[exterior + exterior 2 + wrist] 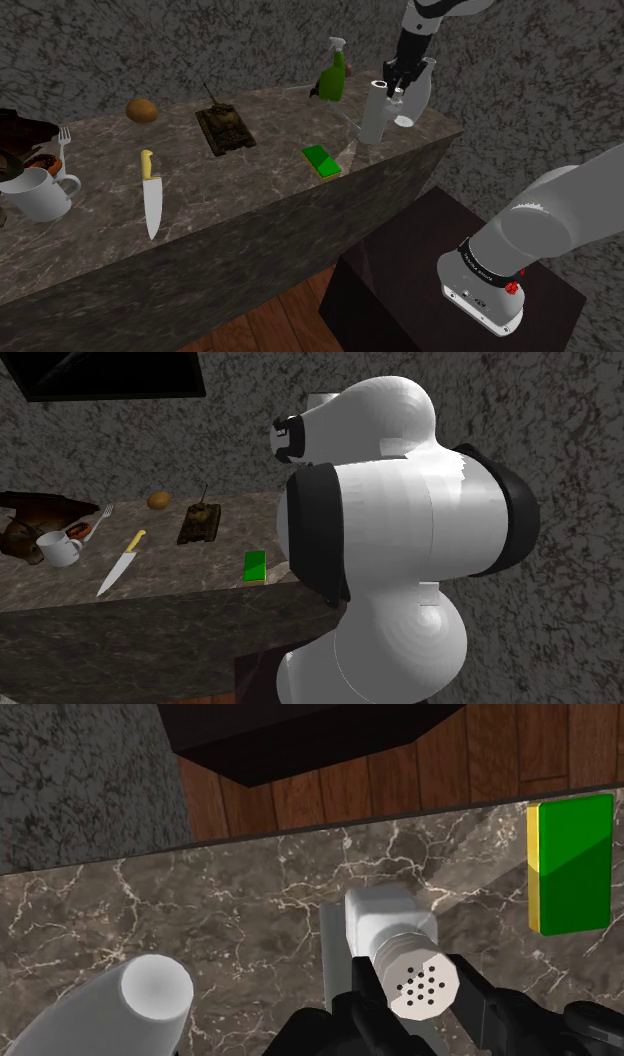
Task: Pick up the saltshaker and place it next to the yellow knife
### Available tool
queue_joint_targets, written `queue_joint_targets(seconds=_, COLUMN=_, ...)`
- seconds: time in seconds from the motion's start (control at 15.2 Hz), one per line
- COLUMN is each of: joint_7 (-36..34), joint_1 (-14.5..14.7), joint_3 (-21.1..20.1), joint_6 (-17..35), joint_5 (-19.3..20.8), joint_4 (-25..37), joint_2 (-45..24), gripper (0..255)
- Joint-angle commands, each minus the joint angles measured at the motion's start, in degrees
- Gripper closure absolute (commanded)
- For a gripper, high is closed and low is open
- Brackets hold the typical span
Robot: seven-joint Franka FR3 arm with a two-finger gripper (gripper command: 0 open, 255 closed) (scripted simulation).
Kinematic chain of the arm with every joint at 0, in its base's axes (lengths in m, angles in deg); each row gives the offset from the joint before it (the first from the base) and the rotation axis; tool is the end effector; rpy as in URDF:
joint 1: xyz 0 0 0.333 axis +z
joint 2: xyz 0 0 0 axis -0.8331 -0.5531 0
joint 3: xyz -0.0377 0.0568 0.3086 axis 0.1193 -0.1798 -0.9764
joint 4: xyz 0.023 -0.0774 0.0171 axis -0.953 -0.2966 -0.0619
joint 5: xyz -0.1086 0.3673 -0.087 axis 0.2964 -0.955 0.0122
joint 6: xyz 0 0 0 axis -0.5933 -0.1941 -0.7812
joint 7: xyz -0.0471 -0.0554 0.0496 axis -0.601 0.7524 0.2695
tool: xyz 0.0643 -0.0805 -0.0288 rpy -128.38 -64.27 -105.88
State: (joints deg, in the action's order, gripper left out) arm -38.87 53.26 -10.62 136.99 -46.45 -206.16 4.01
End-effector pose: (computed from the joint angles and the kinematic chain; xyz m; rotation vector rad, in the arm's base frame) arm 0.4581 -0.0785 0.4905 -3.1111 0.3767 0.0195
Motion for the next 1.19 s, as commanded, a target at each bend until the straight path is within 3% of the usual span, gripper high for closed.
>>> queue_joint_targets(seconds=0.0, joint_7=0.02, joint_1=0.0, joint_3=-0.02, joint_6=-1.62, joint_5=0.0, joint_4=1.43, joint_2=0.16, gripper=255)
queue_joint_targets(seconds=0.26, joint_7=-0.01, joint_1=0.02, joint_3=-0.07, joint_6=-4.16, joint_5=-0.01, joint_4=3.63, joint_2=0.5, gripper=255)
queue_joint_targets(seconds=1.12, joint_7=-17.62, joint_1=7.5, joint_3=-11.65, joint_6=-0.66, joint_5=-3.3, joint_4=5.24, joint_2=-4.46, gripper=255)
